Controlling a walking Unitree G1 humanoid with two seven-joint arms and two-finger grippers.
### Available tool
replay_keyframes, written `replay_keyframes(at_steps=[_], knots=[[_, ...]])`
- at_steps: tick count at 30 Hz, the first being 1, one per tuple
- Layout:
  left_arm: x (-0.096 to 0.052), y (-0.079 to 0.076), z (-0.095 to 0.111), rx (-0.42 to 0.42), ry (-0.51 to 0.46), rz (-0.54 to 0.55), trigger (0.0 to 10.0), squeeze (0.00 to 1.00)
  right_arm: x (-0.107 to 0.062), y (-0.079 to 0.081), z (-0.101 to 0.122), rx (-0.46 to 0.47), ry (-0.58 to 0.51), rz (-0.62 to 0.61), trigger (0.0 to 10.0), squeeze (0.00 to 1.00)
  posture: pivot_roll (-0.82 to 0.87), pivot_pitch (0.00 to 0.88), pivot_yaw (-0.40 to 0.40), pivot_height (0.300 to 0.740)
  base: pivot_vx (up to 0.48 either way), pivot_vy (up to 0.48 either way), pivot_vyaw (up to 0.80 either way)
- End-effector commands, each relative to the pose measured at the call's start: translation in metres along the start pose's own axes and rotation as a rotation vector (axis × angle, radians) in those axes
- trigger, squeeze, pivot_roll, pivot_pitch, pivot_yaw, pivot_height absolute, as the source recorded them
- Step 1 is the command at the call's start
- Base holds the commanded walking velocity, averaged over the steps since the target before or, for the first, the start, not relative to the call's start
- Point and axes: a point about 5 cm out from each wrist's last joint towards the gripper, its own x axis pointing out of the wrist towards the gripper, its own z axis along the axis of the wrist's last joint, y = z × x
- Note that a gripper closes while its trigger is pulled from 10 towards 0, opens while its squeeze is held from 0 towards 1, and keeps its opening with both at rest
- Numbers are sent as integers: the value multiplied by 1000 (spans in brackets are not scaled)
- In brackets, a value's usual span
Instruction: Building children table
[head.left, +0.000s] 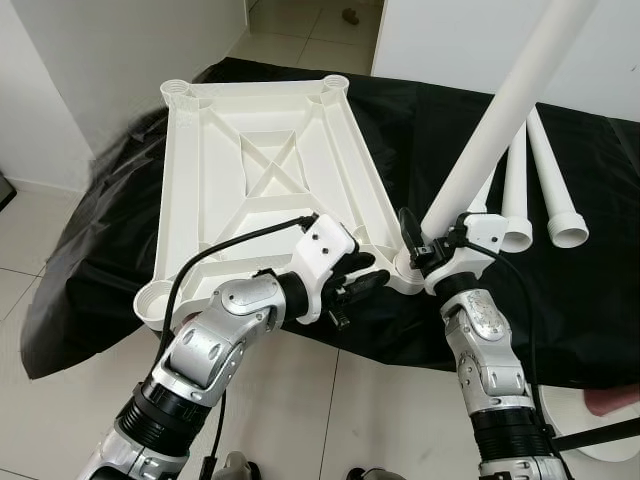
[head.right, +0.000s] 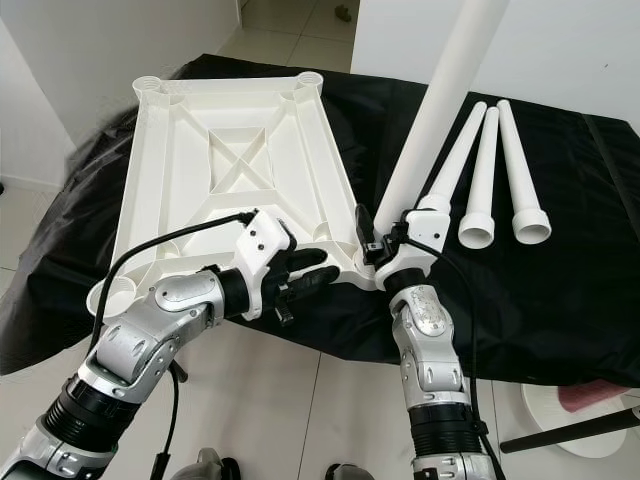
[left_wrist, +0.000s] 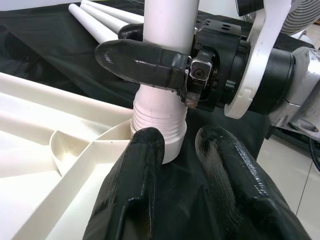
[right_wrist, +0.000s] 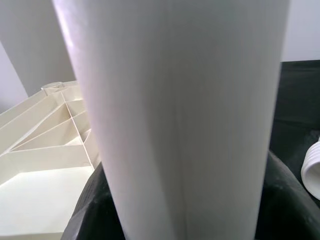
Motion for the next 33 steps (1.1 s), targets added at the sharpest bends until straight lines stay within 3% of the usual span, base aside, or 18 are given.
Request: replay_keyframes(at_steps=[1,8,12,20,23,31,32,33], knots=[[-2,-2,2,2,-3,-20,10000,0,-13,1,-30,24,150,-50,10000,0,58,141,-7,740,0,0,0],[-1,-3,2,3,-5,-19,10000,0,-13,6,-26,28,130,-113,10000,0,57,138,-11,740,0,0,0],[-1,-3,2,3,-7,-18,10000,0,-13,9,-26,-8,117,-203,10000,0,60,134,-18,740,0,0,0],[-1,-3,3,2,-11,-14,10000,0,-15,20,-24,11,90,-367,10000,0,67,127,-26,740,0,0,0],[-1,-3,3,1,-12,-13,10000,0,-17,13,-21,-2,76,-432,10000,0,73,129,-36,740,0,0,0],[0,-3,3,-3,-14,-8,10000,0,-15,18,-21,-1,76,-391,10000,0,71,130,-35,740,0,0,0],[0,-3,3,-4,-15,-7,10000,0,-14,20,-19,12,56,-366,10000,1000,71,130,-35,740,0,0,0],[0,-3,3,-4,-15,-7,10000,0,-14,20,-19,12,56,-366,10000,1000,71,130,-35,740,0,0,0]])
